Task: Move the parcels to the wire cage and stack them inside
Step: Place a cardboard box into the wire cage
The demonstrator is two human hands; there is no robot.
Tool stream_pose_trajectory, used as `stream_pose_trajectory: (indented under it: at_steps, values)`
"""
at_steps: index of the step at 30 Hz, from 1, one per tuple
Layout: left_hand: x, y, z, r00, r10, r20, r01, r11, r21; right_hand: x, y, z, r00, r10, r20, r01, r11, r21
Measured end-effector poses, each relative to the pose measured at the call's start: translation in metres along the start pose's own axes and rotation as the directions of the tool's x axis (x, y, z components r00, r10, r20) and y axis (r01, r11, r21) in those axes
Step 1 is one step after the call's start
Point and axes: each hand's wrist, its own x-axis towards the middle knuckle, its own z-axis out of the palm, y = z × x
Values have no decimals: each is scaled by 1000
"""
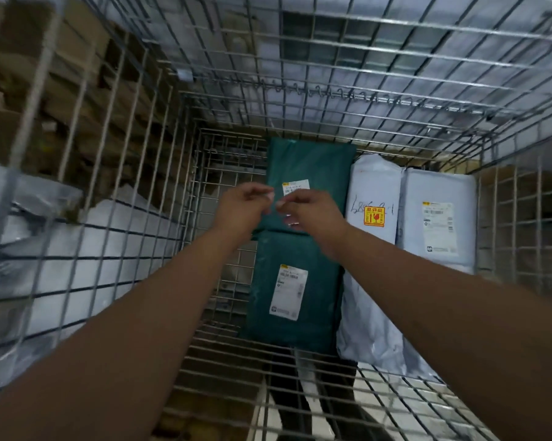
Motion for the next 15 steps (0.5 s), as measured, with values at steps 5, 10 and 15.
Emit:
stream_pose_trajectory:
  at_steps: [5, 10, 15]
  values:
    - [-84, 32, -53, 1000, -26, 5, 26, 999, 26, -92, -42, 9, 994, -21, 103, 21, 1000, 5]
    - [-172, 45, -88, 999, -36, -4, 36, 999, 5, -168, -65, 17, 982, -41, 185, 41, 999, 4]
    - [-260, 38, -98, 996, 1, -87, -12, 992, -127, -232, -63, 26, 962, -58, 266, 66, 998, -23]
